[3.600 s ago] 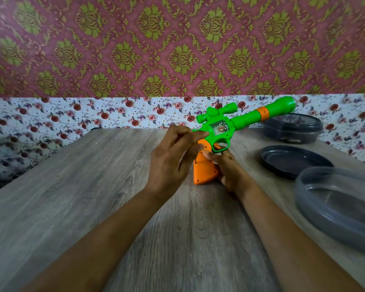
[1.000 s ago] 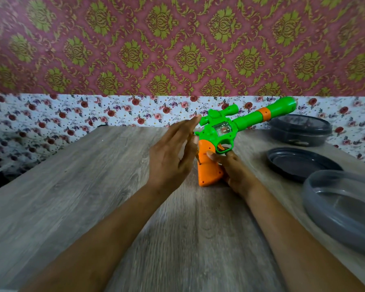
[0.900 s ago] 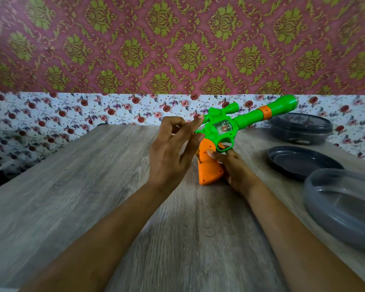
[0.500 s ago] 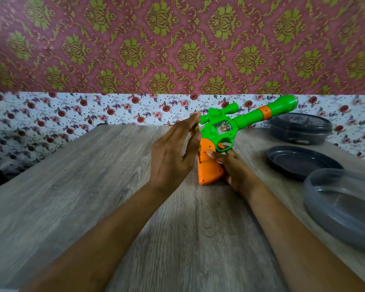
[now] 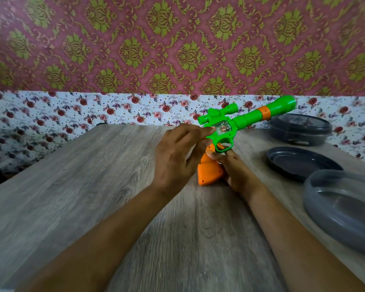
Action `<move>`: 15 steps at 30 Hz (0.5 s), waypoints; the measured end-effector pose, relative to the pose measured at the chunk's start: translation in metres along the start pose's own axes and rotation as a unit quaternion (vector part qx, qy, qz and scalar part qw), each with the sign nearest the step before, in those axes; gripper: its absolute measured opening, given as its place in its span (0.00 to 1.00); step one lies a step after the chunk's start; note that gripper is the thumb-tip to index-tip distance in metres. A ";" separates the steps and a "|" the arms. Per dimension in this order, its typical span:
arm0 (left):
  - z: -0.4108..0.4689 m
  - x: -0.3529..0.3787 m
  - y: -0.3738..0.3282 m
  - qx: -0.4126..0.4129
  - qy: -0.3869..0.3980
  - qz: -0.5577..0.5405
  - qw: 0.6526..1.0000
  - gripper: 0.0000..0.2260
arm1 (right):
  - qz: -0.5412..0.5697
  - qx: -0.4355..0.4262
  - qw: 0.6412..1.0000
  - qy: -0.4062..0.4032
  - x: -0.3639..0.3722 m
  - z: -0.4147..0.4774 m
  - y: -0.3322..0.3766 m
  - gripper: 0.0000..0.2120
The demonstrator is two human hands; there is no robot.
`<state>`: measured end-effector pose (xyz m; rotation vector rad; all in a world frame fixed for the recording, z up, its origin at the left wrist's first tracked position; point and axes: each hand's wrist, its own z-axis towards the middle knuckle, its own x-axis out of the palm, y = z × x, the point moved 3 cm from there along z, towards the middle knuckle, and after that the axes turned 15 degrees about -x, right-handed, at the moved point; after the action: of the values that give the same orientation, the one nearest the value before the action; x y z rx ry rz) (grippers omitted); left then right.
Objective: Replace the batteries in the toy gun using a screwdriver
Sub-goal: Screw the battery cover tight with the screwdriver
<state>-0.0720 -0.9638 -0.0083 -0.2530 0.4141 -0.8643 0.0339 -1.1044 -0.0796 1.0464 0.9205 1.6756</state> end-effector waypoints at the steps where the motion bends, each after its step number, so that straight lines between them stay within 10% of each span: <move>1: 0.000 0.000 0.001 -0.004 -0.001 -0.004 1.000 0.10 | 0.000 0.000 1.000 0.002 0.000 0.001 -0.001 0.22; 15: 0.004 -0.004 0.000 -0.042 0.018 -0.019 0.999 0.15 | 0.006 -0.007 1.000 0.003 0.002 0.000 0.000 0.24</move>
<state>-0.0721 -0.9608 -0.0034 -0.3243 0.4813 -0.8914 0.0329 -1.1022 -0.0787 1.0406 0.9073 1.6942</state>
